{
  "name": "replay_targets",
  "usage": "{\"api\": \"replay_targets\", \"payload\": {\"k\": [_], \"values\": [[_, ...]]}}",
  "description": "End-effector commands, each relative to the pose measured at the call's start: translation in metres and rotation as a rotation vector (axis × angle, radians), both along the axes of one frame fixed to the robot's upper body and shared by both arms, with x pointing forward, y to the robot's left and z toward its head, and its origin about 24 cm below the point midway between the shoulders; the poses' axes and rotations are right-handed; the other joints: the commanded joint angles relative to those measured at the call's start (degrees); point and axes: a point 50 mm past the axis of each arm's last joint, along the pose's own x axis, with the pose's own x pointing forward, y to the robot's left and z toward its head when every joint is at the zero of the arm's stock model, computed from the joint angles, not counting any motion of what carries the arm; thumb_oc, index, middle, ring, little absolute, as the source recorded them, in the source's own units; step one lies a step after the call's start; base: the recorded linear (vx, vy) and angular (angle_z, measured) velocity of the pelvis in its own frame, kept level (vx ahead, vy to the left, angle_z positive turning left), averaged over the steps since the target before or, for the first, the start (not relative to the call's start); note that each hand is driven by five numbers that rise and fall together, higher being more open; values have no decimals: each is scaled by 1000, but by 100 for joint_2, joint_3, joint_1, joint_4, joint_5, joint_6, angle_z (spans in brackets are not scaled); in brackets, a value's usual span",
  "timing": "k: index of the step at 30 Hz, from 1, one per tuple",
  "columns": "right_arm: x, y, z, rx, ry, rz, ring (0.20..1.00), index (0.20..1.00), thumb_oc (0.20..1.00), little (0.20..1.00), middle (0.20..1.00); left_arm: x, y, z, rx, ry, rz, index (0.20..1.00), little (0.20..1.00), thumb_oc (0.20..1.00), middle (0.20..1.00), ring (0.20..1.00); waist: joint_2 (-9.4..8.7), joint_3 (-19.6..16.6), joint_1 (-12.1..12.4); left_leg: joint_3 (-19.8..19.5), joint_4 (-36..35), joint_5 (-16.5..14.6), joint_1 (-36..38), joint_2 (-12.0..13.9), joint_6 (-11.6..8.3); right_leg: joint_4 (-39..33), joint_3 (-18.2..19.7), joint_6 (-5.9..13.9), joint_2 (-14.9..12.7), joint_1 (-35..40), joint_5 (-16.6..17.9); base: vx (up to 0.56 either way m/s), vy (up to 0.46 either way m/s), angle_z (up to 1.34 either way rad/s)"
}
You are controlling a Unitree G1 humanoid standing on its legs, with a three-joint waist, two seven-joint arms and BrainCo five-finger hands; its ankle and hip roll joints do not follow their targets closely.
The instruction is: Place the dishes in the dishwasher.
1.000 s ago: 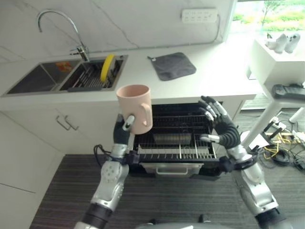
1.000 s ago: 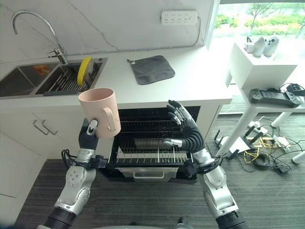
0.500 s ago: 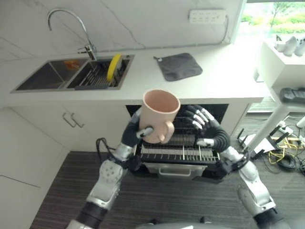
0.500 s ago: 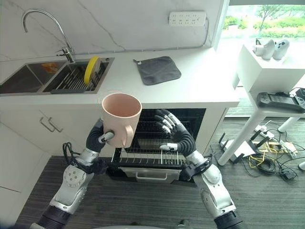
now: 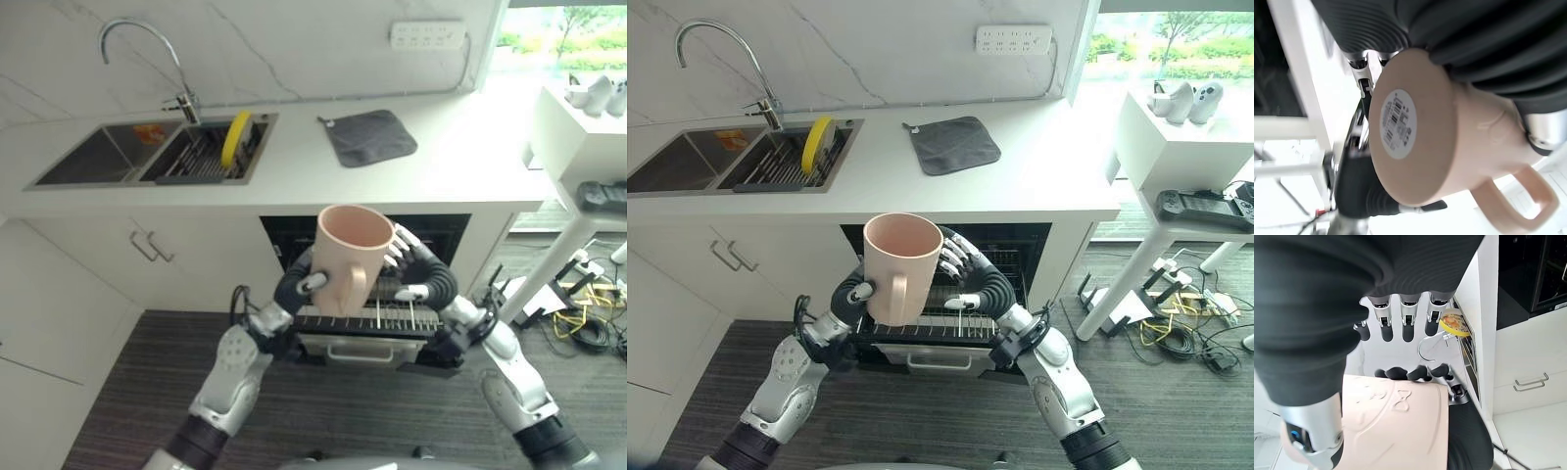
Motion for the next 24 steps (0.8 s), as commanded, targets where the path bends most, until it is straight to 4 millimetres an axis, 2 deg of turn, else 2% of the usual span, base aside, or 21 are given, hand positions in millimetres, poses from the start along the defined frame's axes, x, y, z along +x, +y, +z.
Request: {"api": "replay_targets", "payload": {"k": [1, 10, 24], "values": [[1, 13, 35, 129, -141, 74, 1000, 1000, 1000, 1000, 1000, 11, 1, 17, -56, -38, -70, 200, 200, 200, 200, 200, -403, -120, -8, 456, 258, -381, 194, -176, 141, 235, 205, 61, -7, 109, -379, 0, 0, 0], [1, 9, 40, 137, -148, 96, 1000, 1000, 1000, 1000, 1000, 10, 0, 0, -28, 36, -107, 200, 200, 200, 200, 200, -401, -109, -43, 461, 316, -423, 193, -189, 160, 252, 256, 47, -2, 107, -391, 0, 0, 0], [-3, 16, 38, 133, -92, 212, 1000, 1000, 1000, 1000, 1000, 10, 4, -7, 31, 52, -78, 200, 200, 200, 200, 200, -400, -109, -31, 410, 344, -455, 182, -240, 203, 282, 289, 41, -2, 98, -403, 0, 0, 0]]}}
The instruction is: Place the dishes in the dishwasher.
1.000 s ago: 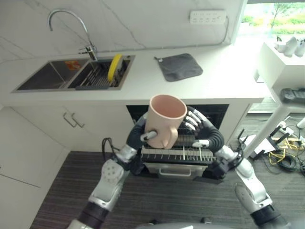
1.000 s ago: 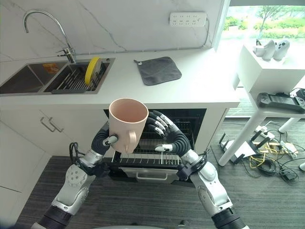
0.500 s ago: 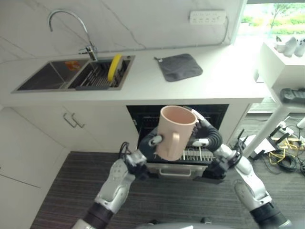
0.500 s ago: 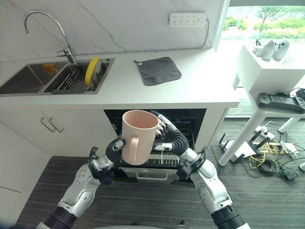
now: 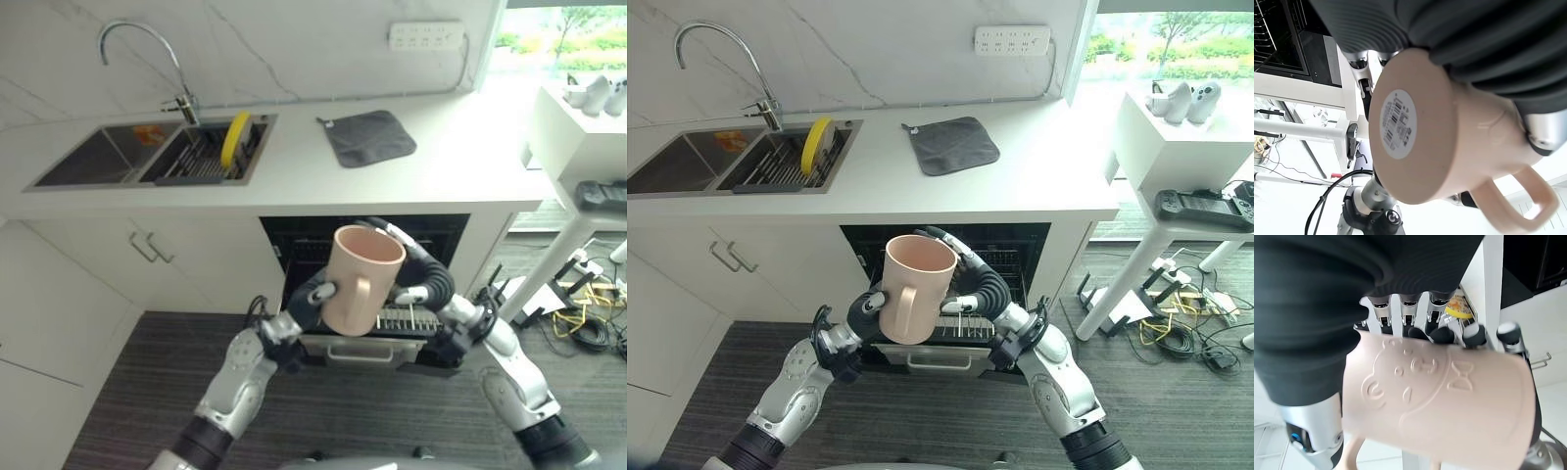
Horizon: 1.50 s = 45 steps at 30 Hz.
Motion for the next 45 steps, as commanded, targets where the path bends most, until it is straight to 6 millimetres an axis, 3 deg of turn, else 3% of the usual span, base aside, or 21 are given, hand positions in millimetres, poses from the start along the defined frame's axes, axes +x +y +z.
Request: {"api": "replay_targets", "payload": {"k": [1, 12, 25, 33, 45], "values": [[1, 9, 29, 94, -103, 93, 1000, 1000, 1000, 1000, 1000, 11, 7, 13, -5, -75, 21, 200, 200, 200, 200, 200, -404, -107, -17, 404, 347, -463, 172, -238, 199, 282, 280, 38, 2, 97, -408, 0, 0, 0], [0, 21, 19, 89, -16, 184, 1000, 1000, 1000, 1000, 1000, 11, -3, 21, 88, -152, -32, 200, 200, 200, 200, 200, -404, -110, -5, 361, 351, -470, 194, -269, 231, 296, 294, 33, 24, 127, -429, 6, 1, 0], [3, 26, 23, 76, -13, 198, 1000, 1000, 1000, 1000, 1000, 11, -8, 17, 126, -147, -51, 200, 200, 200, 200, 200, -397, -100, 7, 359, 359, -473, 199, -279, 240, 309, 276, 23, 21, 138, -441, 0, 0, 0], [-1, 35, 14, 26, 47, 288, 1000, 1000, 1000, 1000, 1000, 11, -9, 15, 136, -149, -56, 200, 200, 200, 200, 200, -407, -97, 32, 346, 360, -471, 198, -294, 253, 325, 263, 16, 22, 147, -457, 0, 0, 0], [-2, 30, 3, 0, 111, 240, 1000, 1000, 1000, 1000, 1000, 9, -5, 22, 136, -161, -40, 200, 200, 200, 200, 200, -396, -81, 36, 329, 373, -461, 198, -295, 266, 351, 256, 16, 31, 146, -471, 0, 0, 0]]}}
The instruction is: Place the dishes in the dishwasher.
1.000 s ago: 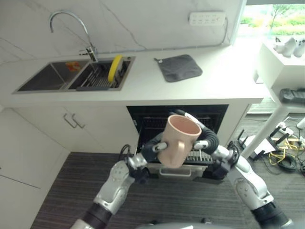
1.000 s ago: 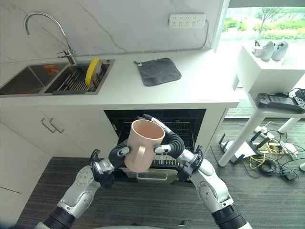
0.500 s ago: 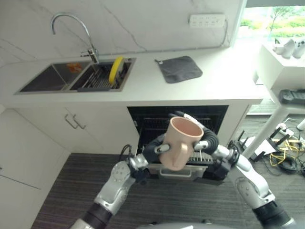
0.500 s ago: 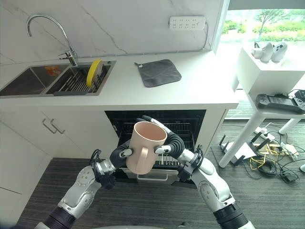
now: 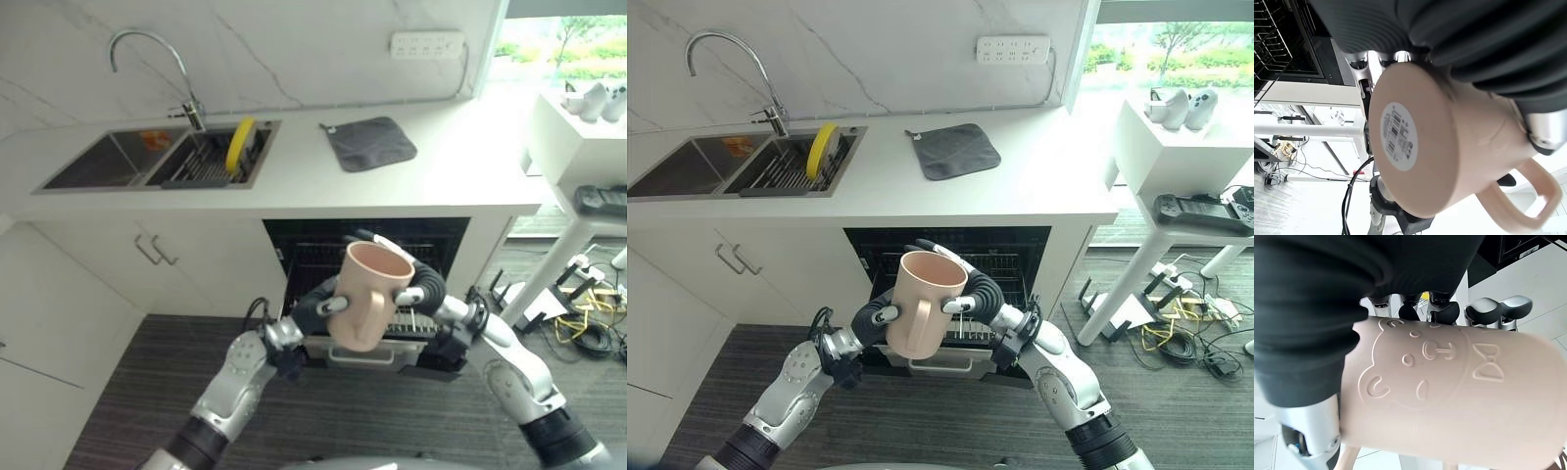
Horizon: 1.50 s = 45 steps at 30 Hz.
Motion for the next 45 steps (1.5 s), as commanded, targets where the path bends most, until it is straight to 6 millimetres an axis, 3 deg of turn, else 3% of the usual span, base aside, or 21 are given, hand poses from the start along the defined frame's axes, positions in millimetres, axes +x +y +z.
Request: {"api": "replay_targets", "payload": {"k": [1, 8, 24, 31, 36, 45], "values": [[-6, 26, 11, 48, -34, 126, 1000, 1000, 1000, 1000, 1000, 13, -3, 30, 12, -152, -17, 200, 200, 200, 200, 200, -399, -49, 29, 349, 375, -478, 113, -283, 240, 350, 272, 9, 40, 41, -471, 0, 0, 0], [2, 11, 11, -5, -77, -80, 1000, 1000, 1000, 1000, 1000, 13, 0, 37, 7, -155, 4, 200, 200, 200, 200, 200, -358, -37, 1, 303, 369, -465, 108, -298, 256, 366, 325, 7, 55, 15, -472, 0, 0, 0], [-4, 21, -3, -18, 32, 50, 1000, 1000, 1000, 1000, 1000, 17, 6, 39, 6, -178, 68, 200, 200, 200, 200, 200, -364, -44, 18, 282, 402, -461, 84, -328, 268, 383, 351, -12, 64, 13, -487, 0, 0, 0], [-6, 26, -3, -17, 24, 103, 1000, 1000, 1000, 1000, 1000, 18, 1, 29, 24, -138, 40, 200, 200, 200, 200, 200, -381, -71, 17, 299, 411, -478, 99, -328, 275, 390, 351, -10, 68, 26, -495, 0, 0, 0], [-3, 24, 4, 12, -33, 36, 1000, 1000, 1000, 1000, 1000, 15, -4, 14, 47, -81, 23, 200, 200, 200, 200, 200, -379, -57, 4, 312, 419, -502, 109, -335, 287, 391, 373, -19, 74, 29, -494, 0, 0, 0], [-5, 28, 10, 24, -74, 74, 1000, 1000, 1000, 1000, 1000, 13, -5, 7, 61, -67, 22, 200, 200, 200, 200, 200, -373, -38, -8, 323, 476, -537, 87, -352, 306, 413, 410, -39, 78, 13, -506, 0, 0, 0]]}}
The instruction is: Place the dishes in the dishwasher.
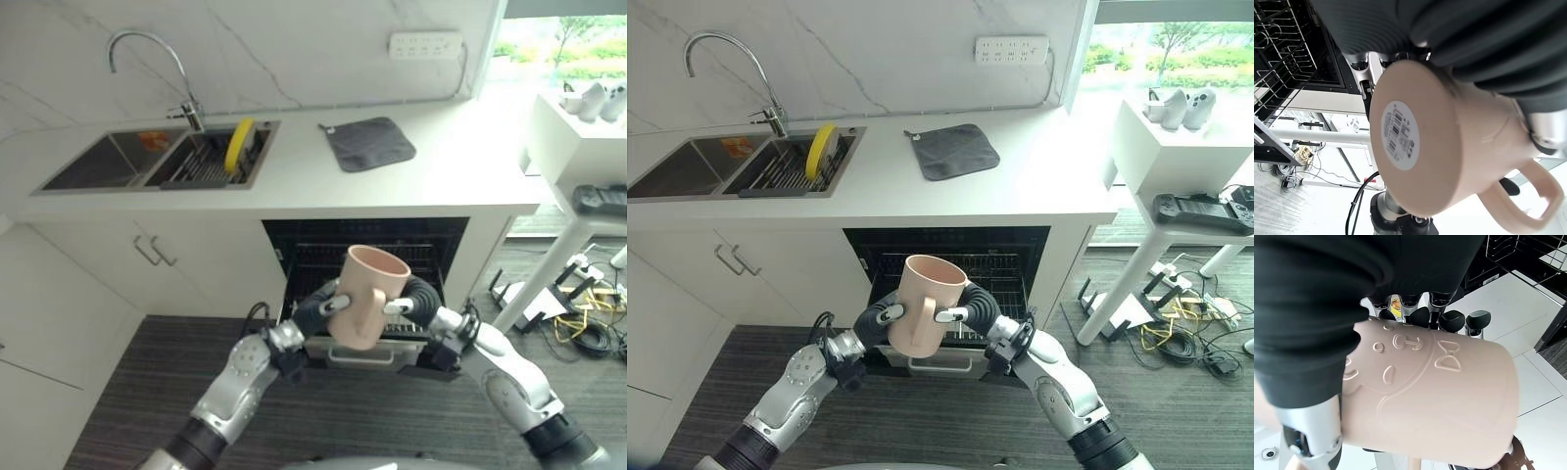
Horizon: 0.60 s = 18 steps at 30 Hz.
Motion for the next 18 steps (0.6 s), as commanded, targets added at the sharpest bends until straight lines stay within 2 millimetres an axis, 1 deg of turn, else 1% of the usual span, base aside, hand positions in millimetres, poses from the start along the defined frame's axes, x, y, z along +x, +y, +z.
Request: {"api": "replay_targets", "payload": {"k": [1, 18], "values": [[-2, 30, 32, 125, -165, 137, 1000, 1000, 1000, 1000, 1000, 13, -5, 19, 25, -145, -33, 200, 200, 200, 200, 200, -377, -37, 3, 316, 484, -538, 74, -352, 300, 418, 390, -69, 79, 15, -491, 0, 0, 0], [-5, 43, 37, 134, -166, 219, 1000, 1000, 1000, 1000, 1000, 12, -7, 12, 70, -129, -25, 200, 200, 200, 200, 200, -379, -26, 71, 249, 541, -563, 50, -385, 327, 470, 365, -98, 88, 15, -535, 0, 0, 0]]}}
